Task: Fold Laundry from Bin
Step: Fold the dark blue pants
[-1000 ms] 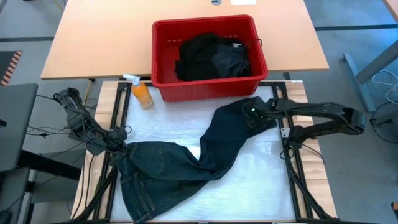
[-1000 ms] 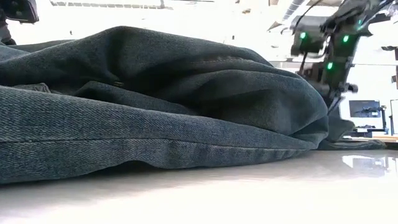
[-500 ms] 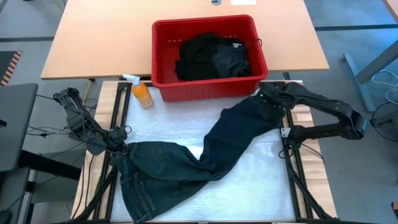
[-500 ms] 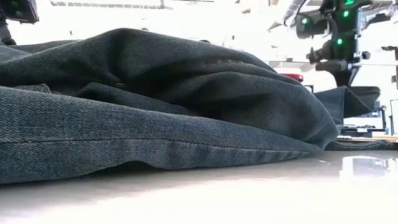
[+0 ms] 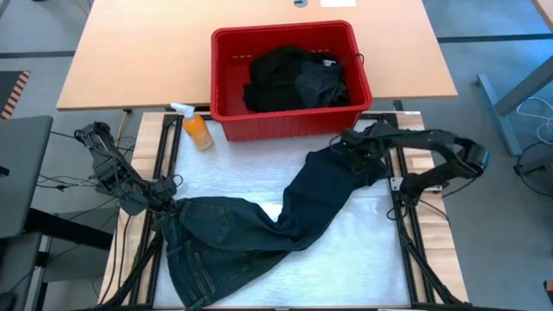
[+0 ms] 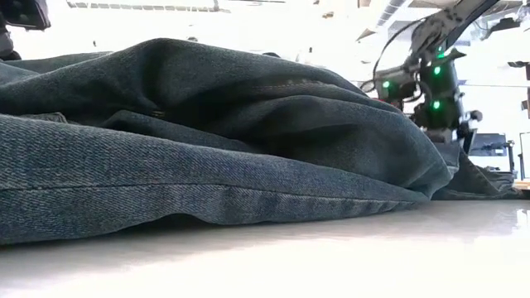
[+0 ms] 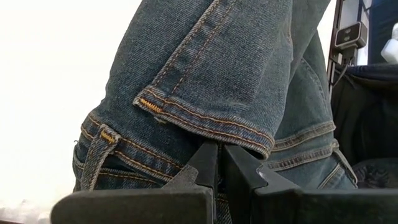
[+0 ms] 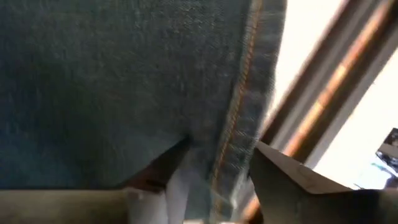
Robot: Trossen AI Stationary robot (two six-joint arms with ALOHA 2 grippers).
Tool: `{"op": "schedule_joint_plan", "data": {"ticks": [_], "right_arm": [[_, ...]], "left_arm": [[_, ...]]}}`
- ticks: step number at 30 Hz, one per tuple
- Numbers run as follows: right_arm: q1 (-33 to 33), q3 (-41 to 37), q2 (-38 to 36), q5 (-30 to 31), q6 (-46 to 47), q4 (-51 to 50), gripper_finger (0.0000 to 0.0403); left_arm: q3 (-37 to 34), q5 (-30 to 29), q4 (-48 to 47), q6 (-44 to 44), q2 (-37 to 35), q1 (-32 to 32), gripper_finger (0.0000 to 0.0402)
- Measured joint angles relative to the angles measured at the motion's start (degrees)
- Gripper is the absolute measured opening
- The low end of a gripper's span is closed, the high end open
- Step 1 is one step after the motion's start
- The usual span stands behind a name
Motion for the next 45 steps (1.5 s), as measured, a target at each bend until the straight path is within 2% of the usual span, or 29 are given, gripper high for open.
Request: {"op": "schedule_joint_plan", "data": {"ticks": [5, 11, 14, 19, 20, 23, 30, 36, 39, 41, 43, 45], "right_arm": [[-0.38, -3.34, 6.25, -0.07, -2.92, 11.82, 0.0219], [-1.97, -3.68, 12.67, -3.34, -6.18, 14.13, 0.0207], [-1.43, -3.42, 13.2, -4.09, -7.75, 14.06, 0.0165], [0.34, -2.27, 9.82, -8.06, -10.03, 13.16, 0.0035], [0.42, -1.82, 8.74, -8.87, -10.8, 12.16, 0.0024], [0.45, 0.44, 5.83, -8.18, -10.31, 6.55, 0.003], [-0.18, 8.74, 0.04, 7.8, -9.01, -12.54, 0.0026], [-2.09, 16.95, -0.84, 19.82, -7.88, -26.46, 0.0026], [-4.42, 19.1, -0.87, 19.26, -6.68, -28.68, 0.0026], [-5.81, 19.17, -0.98, 15.0, -6.02, -27.64, 0.0028], [-6.83, 18.8, -1.05, 11.07, -6.0, -25.84, 0.0049], [-6.93, 18.48, -0.75, 9.86, -5.99, -25.79, 0.0084]], "left_arm": [[-0.02, 0.13, -0.2, 0.82, 0.0, 0.0, 0.0], [-0.02, 0.33, -0.15, -0.95, 0.04, -0.02, 0.0], [-0.02, 0.29, 0.25, -0.96, 0.11, 0.0, 0.0], [-0.02, -0.12, 0.74, -1.05, 0.11, -0.02, 0.0], [-0.02, -0.13, 0.74, -1.02, 0.11, -0.02, 0.0], [-0.02, -0.22, 0.8, -1.06, 0.11, -0.02, 0.0], [-0.02, -0.33, 0.92, -1.36, 0.13, -0.02, 0.0], [-0.02, -0.72, 0.92, -0.33, 0.13, 0.0, 0.0], [-0.02, -1.05, 0.92, -0.56, 0.13, -0.02, 0.0], [-0.02, -1.53, 0.91, -0.51, 0.13, -0.02, 0.0], [-0.02, -2.1, 0.9, 0.28, 0.13, -0.02, 0.0], [-0.02, -2.14, 0.88, 0.99, 0.13, -0.02, 0.0]]}}
